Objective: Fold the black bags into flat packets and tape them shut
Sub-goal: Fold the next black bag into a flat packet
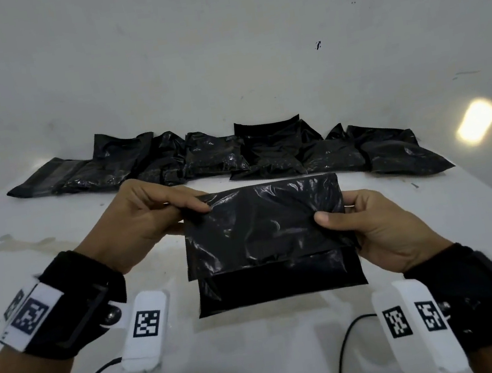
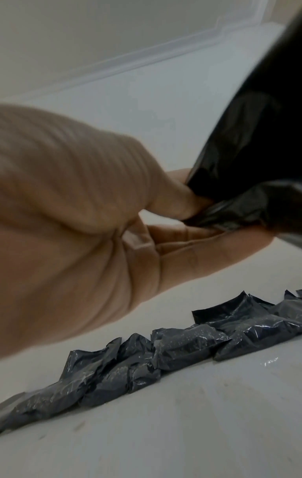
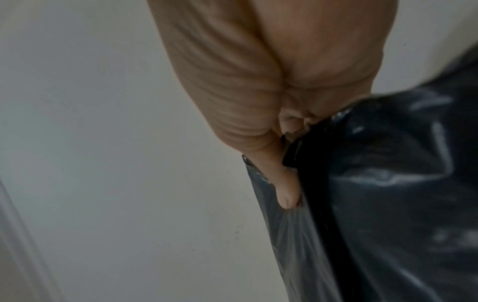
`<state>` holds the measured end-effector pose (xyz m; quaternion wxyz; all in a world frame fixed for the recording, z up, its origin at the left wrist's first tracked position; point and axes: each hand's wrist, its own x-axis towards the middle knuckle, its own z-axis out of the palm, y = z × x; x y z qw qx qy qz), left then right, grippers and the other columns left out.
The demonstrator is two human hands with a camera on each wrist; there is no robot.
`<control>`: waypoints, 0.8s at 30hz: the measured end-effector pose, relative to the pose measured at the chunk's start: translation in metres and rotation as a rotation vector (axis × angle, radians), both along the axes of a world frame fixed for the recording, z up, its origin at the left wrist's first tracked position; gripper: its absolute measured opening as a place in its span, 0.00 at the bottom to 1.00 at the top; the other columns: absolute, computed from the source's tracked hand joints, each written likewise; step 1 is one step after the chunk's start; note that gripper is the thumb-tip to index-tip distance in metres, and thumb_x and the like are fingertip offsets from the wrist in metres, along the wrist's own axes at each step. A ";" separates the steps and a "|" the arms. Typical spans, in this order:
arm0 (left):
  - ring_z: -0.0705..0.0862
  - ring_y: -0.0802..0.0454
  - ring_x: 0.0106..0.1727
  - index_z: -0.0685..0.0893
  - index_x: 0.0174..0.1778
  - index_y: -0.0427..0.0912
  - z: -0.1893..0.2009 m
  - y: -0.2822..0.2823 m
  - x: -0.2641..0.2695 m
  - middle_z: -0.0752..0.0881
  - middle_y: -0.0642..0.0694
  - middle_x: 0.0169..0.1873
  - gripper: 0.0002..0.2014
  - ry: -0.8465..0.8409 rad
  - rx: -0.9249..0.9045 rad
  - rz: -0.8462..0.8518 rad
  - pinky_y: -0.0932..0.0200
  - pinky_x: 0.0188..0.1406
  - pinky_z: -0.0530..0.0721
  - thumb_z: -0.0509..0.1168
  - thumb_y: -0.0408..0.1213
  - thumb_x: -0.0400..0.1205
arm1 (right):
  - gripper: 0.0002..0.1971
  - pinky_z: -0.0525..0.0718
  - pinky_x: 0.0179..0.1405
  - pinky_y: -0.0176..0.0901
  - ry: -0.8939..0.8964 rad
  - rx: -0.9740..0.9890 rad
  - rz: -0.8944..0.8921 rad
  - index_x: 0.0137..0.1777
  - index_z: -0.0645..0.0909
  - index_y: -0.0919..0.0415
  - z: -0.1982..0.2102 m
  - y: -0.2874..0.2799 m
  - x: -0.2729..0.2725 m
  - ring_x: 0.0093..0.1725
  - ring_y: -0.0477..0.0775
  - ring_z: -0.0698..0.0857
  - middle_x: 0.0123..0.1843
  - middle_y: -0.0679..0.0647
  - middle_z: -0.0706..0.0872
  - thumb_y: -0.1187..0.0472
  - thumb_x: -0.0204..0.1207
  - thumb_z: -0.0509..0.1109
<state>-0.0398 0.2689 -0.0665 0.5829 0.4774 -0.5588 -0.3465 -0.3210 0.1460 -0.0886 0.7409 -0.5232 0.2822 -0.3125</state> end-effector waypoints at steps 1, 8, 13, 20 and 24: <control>0.91 0.41 0.50 0.94 0.34 0.39 0.000 0.000 0.000 0.92 0.37 0.48 0.17 0.011 0.009 -0.030 0.59 0.42 0.89 0.63 0.17 0.73 | 0.19 0.91 0.42 0.41 0.002 -0.009 -0.005 0.54 0.88 0.72 0.001 -0.001 -0.001 0.46 0.59 0.93 0.53 0.69 0.91 0.70 0.61 0.77; 0.85 0.33 0.62 0.93 0.38 0.36 0.005 0.004 0.014 0.86 0.29 0.60 0.16 0.112 0.066 -0.208 0.47 0.55 0.87 0.76 0.34 0.55 | 0.21 0.90 0.42 0.40 -0.033 -0.013 -0.033 0.55 0.87 0.72 0.004 -0.005 -0.003 0.45 0.57 0.93 0.52 0.67 0.91 0.70 0.59 0.77; 0.88 0.38 0.53 0.85 0.59 0.41 0.007 -0.001 0.002 0.89 0.35 0.55 0.43 0.281 0.221 -0.043 0.44 0.48 0.90 0.80 0.67 0.55 | 0.14 0.90 0.43 0.40 -0.079 -0.026 -0.083 0.51 0.90 0.68 0.008 -0.003 0.001 0.45 0.55 0.93 0.51 0.65 0.92 0.72 0.64 0.74; 0.90 0.46 0.47 0.92 0.50 0.44 -0.007 -0.004 -0.024 0.91 0.37 0.51 0.25 0.138 0.324 -0.073 0.53 0.37 0.90 0.83 0.50 0.59 | 0.17 0.90 0.43 0.41 -0.085 -0.059 -0.155 0.56 0.86 0.70 0.012 -0.001 0.007 0.45 0.55 0.93 0.52 0.64 0.92 0.71 0.65 0.74; 0.89 0.39 0.55 0.87 0.56 0.34 -0.011 -0.006 -0.024 0.89 0.33 0.56 0.19 0.172 0.324 -0.017 0.49 0.49 0.90 0.75 0.34 0.70 | 0.17 0.91 0.52 0.47 -0.030 -0.011 -0.120 0.58 0.87 0.66 0.013 0.000 0.004 0.48 0.57 0.92 0.55 0.64 0.92 0.63 0.69 0.74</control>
